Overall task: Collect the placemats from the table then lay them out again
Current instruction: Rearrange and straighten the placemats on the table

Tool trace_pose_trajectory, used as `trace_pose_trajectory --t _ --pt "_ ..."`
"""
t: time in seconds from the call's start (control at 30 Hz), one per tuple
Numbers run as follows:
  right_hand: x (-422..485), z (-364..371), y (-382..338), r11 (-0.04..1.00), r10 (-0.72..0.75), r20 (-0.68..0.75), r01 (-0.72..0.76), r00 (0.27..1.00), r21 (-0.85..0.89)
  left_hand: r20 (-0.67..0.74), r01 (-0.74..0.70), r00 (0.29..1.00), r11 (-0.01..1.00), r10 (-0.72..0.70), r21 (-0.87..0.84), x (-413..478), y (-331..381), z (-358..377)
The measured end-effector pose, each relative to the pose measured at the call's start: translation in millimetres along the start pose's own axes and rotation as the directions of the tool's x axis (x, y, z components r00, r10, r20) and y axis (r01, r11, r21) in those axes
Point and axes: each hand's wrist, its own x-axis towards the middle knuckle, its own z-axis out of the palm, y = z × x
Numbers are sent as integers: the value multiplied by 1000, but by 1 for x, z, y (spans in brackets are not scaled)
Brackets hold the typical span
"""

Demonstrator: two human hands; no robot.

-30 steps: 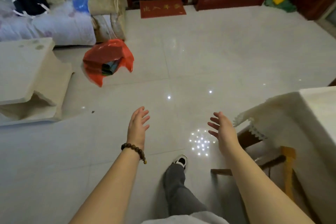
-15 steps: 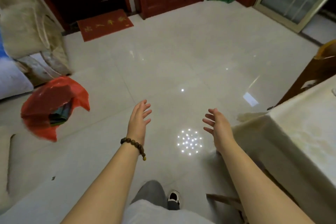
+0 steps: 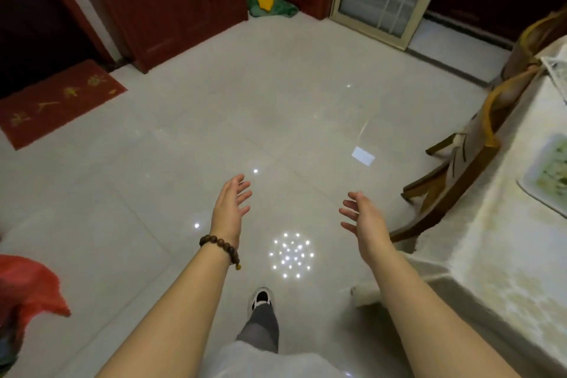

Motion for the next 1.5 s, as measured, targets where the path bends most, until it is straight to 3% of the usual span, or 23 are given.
trace_pose_trajectory --t 0.2,0.53,0.87,1.2,1.33,1.5 --pt "61 15 -63 997 -7 -159 18 987 70 152 1 988 999 -7 41 101 49 63" --pt "164 -11 -104 980 40 -342 31 939 199 373 65 921 988 -114 143 212 57 207" --pt "303 -91 -223 937 12 -467 153 884 314 558 -9 824 981 -104 196 312 116 413" --pt "352 -204 -309 846 -44 -731 414 681 335 815 -113 567 969 -118 219 312 140 620" --pt "363 -261 -312 824 19 -832 463 555 327 893 -108 412 963 -181 245 297 131 702" --pt "382 -316 -301 796 175 -914 494 366 350 939 -102 166 942 -301 320 275 112 803"
